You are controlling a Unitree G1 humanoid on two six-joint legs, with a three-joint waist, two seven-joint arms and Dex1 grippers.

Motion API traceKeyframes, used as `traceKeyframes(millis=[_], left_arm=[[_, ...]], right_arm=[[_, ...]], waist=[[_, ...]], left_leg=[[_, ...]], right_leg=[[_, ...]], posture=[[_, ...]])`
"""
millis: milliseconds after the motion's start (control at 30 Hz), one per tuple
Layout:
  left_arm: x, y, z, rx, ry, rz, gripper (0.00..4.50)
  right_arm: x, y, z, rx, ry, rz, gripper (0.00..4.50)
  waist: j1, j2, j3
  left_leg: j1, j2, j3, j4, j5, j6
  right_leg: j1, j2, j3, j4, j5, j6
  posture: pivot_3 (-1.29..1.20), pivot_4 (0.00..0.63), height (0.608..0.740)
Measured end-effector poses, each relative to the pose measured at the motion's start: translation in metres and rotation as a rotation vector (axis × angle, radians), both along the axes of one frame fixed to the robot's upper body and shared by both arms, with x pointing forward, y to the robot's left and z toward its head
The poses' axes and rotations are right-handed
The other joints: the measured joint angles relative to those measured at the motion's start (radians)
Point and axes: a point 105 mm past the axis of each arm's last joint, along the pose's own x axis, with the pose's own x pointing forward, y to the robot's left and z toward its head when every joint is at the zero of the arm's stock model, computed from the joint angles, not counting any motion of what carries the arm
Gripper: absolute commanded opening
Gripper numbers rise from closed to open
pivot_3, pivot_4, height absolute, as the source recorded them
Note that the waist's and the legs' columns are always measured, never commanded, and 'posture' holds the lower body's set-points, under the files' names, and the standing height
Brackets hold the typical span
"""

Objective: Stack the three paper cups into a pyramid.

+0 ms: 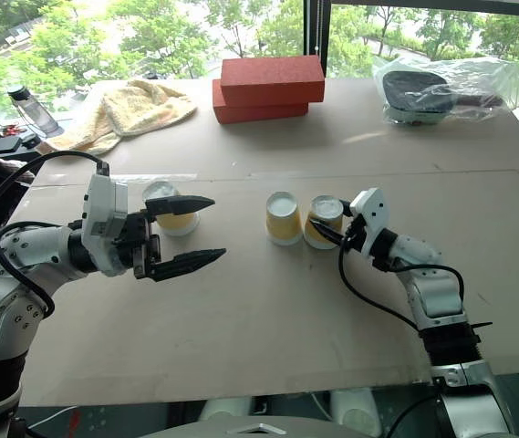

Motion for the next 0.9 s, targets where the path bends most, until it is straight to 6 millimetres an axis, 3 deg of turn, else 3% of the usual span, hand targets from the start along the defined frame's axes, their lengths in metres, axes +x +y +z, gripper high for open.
traceKeyframes(millis=[33,67,333,467,600,667,800,900], left_arm=[[0.000,0.000,0.000,0.000,0.000,0.001,4.50],[0.000,0.000,0.000,0.000,0.000,0.002,4.50],[0.005,0.004,-0.006,-0.062,-0.007,0.091,4.50],[0.022,0.019,-0.007,-0.138,-0.082,0.369,4.50],[0.023,0.020,0.002,-0.282,-0.188,0.522,4.50],[0.024,0.020,-0.003,-0.344,-0.199,0.585,4.50],[0.026,0.018,-0.036,-0.353,-0.205,0.719,4.50],[0.031,0.026,-0.039,-0.358,-0.270,0.837,4.50]], right_arm=[[0.000,0.000,0.000,0.000,0.000,0.001,4.31],[0.000,0.000,0.000,0.000,0.000,0.002,4.47],[-0.002,-0.015,0.011,0.024,-0.025,-0.003,4.47],[-0.017,-0.034,0.027,0.045,-0.069,0.035,4.47],[-0.034,-0.046,0.048,0.044,-0.130,0.103,4.47],[-0.040,-0.049,0.053,0.060,-0.128,0.138,4.47],[-0.054,-0.056,0.058,0.100,-0.070,0.223,4.47],[-0.058,-0.060,0.059,0.118,-0.045,0.247,4.47]], waist=[[0.000,0.000,0.000],[0.000,0.000,0.000],[0.001,0.000,0.000],[0.004,0.000,0.000],[0.005,0.000,0.000],[0.004,0.000,0.000],[0.006,0.000,0.000],[0.008,0.000,-0.001]], left_leg=[[0.000,0.000,0.000,0.000,0.000,0.000],[0.000,0.000,0.000,0.000,0.000,0.000],[0.000,0.000,0.000,0.000,0.000,0.000],[-0.002,0.000,-0.003,0.000,0.000,0.001],[-0.003,0.000,-0.004,0.001,0.000,0.001],[-0.003,-0.001,-0.004,0.002,-0.001,0.001],[-0.002,0.000,-0.005,0.002,-0.001,0.001],[-0.001,-0.001,-0.007,0.002,-0.001,0.001]], right_leg=[[0.000,0.000,0.000,0.000,0.000,0.000],[0.000,0.000,0.000,0.000,0.000,0.000],[0.000,-0.001,0.000,0.000,0.000,0.000],[0.000,-0.002,0.000,-0.001,0.000,0.000],[0.000,-0.003,0.000,0.000,0.000,0.000],[0.001,-0.003,0.000,0.000,0.000,0.000],[0.002,-0.003,-0.001,0.000,0.000,0.000],[0.004,-0.003,-0.002,0.000,0.000,0.000]], posture=[[0.00,0.150,0.740],[0.00,0.150,0.740],[0.00,0.150,0.740],[0.00,0.150,0.740],[0.00,0.150,0.740],[0.00,0.150,0.740],[0.00,0.150,0.740],[0.00,0.150,0.740]])
